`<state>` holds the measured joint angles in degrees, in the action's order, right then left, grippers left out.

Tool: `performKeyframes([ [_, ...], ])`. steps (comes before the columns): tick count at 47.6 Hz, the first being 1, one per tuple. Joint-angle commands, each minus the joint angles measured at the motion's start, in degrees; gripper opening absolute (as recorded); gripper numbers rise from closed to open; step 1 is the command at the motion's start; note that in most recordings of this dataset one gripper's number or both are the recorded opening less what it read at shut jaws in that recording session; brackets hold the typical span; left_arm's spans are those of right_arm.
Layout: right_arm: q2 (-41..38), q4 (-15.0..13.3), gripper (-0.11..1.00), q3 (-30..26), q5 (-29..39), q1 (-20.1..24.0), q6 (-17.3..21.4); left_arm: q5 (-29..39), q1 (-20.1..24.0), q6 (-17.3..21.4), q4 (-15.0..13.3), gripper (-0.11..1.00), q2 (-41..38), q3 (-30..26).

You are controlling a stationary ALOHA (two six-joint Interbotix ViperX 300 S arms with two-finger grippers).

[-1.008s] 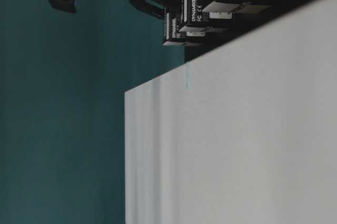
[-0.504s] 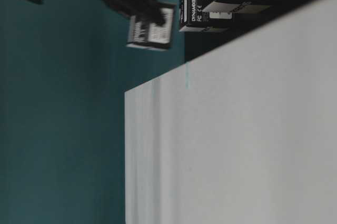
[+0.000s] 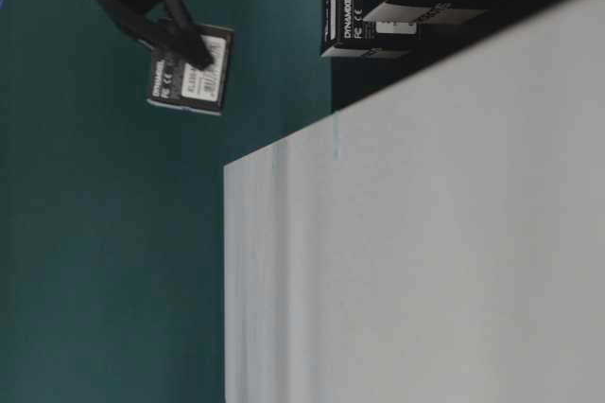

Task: Place the box from the black base onto the white base.
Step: 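Lift the box with the right gripper and pull it upward, then carry the box left over the white base's top edge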

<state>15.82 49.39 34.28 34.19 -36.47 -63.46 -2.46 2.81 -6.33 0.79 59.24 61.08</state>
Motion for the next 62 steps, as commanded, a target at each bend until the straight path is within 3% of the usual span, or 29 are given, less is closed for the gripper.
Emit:
performKeyframes([
  [1, 1.58, -8.53, 0.63, -3.16, 3.43, -0.26, 5.98, -0.53, 0.18, -0.09, 0.09, -0.03, -0.18, -1.58],
  [6, 2.20, -18.46, 0.63, -5.98, 9.05, -0.09, 13.89, -0.53, 0.18, -0.09, 0.18, -0.03, -0.18, -1.58],
  [10, 2.72, -21.53, 0.63, -8.70, 11.60, -0.09, 18.98, -0.53, 0.18, -0.09, 0.18, -0.03, -0.18, -1.58],
  [13, 2.99, -22.59, 0.63, -10.11, 12.66, 0.00, 19.60, -0.53, 0.18, -0.09, 0.09, -0.03, -0.18, -1.58],
  [47, -4.04, -23.20, 0.63, -20.13, 13.71, 6.68, 21.45, -0.26, 0.18, -0.09, 0.09, -0.03, -0.18, -1.58],
  [62, -7.56, -23.47, 0.63, -21.45, 11.07, 9.93, 23.47, -0.18, 0.09, -0.09, 0.09, -0.03, 0.00, -1.58],
])
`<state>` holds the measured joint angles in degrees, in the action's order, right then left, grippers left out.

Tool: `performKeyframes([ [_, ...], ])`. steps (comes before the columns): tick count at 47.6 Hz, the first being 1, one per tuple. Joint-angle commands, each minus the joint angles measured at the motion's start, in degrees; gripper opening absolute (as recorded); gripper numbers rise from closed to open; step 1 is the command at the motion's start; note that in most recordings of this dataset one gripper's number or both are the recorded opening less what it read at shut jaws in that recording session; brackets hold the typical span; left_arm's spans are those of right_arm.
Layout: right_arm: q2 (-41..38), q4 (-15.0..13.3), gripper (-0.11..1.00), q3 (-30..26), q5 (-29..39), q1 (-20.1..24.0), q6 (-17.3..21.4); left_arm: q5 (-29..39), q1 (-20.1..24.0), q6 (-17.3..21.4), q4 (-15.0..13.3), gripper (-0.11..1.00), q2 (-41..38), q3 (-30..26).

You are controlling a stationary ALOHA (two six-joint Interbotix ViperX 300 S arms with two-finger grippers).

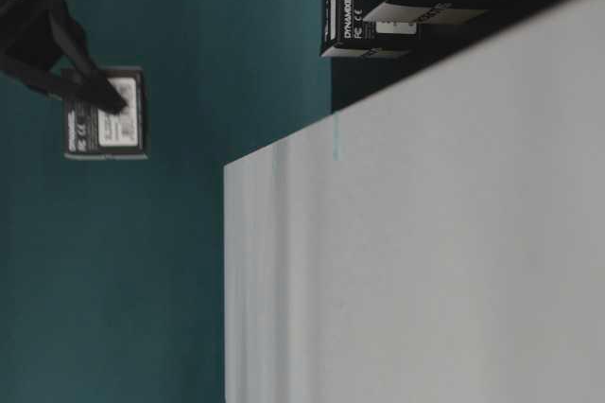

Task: Place the box from the black base onto the white base.
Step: 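Carry the box left over the white base's top edge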

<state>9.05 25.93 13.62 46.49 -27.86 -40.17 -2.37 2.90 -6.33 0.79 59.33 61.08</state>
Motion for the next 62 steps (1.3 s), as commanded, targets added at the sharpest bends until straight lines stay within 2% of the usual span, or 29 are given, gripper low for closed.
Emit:
performKeyframes([
  [1, -1.05, 0.00, 0.63, -0.79, -1.49, 1.49, 0.18, -0.26, 0.00, -0.09, 0.09, -0.03, -0.09, -1.58],
  [39, -7.91, 0.09, 0.63, -2.29, -8.00, 3.69, 0.26, 4.48, -0.09, -0.09, 0.09, -0.03, 2.29, -1.93],
  [62, -9.76, 0.09, 0.63, -1.93, -11.78, 4.92, 0.26, 4.66, -0.18, -0.09, 0.18, -0.03, 2.81, -1.93],
])
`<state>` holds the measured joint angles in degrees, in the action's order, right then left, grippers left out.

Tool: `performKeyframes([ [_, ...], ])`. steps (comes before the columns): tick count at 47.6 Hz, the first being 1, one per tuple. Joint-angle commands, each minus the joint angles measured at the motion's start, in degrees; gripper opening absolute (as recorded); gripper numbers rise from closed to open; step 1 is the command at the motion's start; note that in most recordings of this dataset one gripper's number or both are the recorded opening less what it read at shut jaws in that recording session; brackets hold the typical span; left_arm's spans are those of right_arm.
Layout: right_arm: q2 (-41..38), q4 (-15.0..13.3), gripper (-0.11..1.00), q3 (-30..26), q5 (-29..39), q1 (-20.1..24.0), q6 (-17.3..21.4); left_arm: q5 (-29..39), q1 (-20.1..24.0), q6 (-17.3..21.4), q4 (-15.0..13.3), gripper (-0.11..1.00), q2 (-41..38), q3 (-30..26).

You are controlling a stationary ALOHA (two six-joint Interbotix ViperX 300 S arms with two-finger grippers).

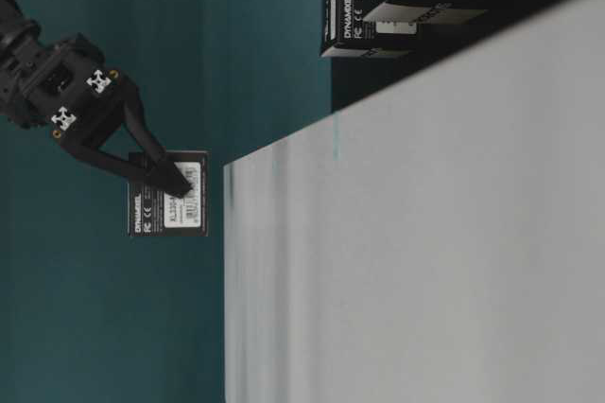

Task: Place the box from the black base onto the white base.
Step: 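Carry the box left over the white base's top edge, then lower the box onto the white base and open the right gripper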

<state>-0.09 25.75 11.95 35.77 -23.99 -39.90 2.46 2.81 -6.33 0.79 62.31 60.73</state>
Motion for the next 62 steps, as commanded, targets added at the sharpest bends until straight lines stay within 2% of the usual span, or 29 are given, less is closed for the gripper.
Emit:
performKeyframes([
  [1, -0.70, 0.26, 0.63, -0.18, -1.23, 1.05, 0.00, -0.18, -0.09, -0.09, 0.09, -0.03, -0.18, -1.58],
  [23, -1.32, 0.26, 0.63, 2.20, -5.54, 1.58, 0.00, -0.18, -1.14, -0.18, 0.18, -0.03, -0.18, -1.58],
  [43, -1.32, 0.26, 0.64, 2.81, -5.80, 1.58, -0.18, -0.18, -1.93, -0.18, 0.09, -0.03, -0.18, -1.58],
  [48, -1.41, 0.26, 0.68, 2.90, -5.80, 1.58, -0.18, -0.18, -2.02, -0.18, 0.18, -0.03, -0.18, -1.58],
  [62, -1.41, 0.26, 0.93, 2.90, -5.80, 1.67, -0.18, -0.18, -2.02, -0.18, 0.09, -0.03, -0.18, -1.49],
])
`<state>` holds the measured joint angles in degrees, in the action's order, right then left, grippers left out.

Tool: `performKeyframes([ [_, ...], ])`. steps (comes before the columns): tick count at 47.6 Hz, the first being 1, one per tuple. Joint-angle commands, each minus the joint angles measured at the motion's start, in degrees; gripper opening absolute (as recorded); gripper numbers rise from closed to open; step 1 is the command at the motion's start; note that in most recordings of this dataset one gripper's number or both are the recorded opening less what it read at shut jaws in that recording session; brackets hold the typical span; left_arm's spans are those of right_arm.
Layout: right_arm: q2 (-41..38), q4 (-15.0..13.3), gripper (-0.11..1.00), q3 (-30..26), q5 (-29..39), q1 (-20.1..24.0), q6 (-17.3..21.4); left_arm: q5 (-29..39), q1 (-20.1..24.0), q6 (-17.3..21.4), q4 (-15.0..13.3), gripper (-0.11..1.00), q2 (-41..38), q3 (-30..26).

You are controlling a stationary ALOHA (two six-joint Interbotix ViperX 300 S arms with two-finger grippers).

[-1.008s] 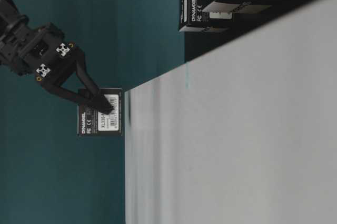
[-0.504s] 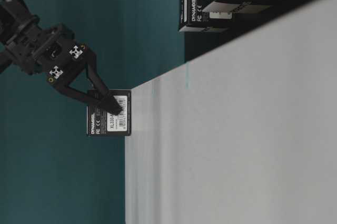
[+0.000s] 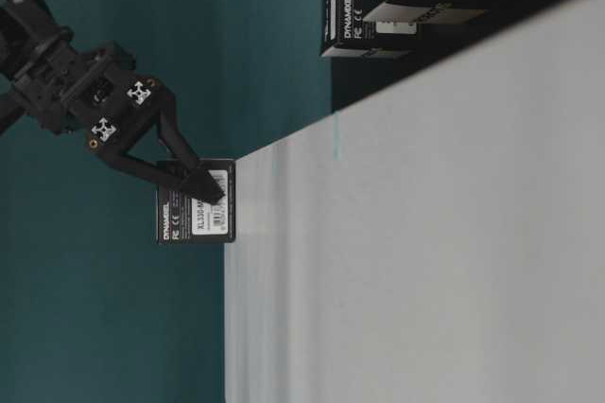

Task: Place the box from the black base onto the white base.
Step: 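Lower the box onto the white base and open the right gripper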

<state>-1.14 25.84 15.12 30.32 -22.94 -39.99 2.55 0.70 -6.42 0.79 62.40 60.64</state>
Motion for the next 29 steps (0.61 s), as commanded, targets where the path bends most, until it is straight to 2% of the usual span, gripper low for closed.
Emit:
performKeyframes([
  [1, -0.26, 0.18, 0.94, -0.26, -0.44, 0.62, -0.09, -0.18, 0.09, -0.09, 0.09, -0.03, -0.35, -1.41],
  [8, -0.26, 0.18, 0.99, -0.26, -0.44, 0.62, -0.09, -0.26, 0.09, -0.09, 0.09, -0.03, -0.18, -1.41],
  [29, 0.26, 0.09, 0.99, -0.26, -1.58, -0.62, -0.26, -0.26, 0.09, -0.09, 0.09, -0.03, -0.18, -1.32],
])
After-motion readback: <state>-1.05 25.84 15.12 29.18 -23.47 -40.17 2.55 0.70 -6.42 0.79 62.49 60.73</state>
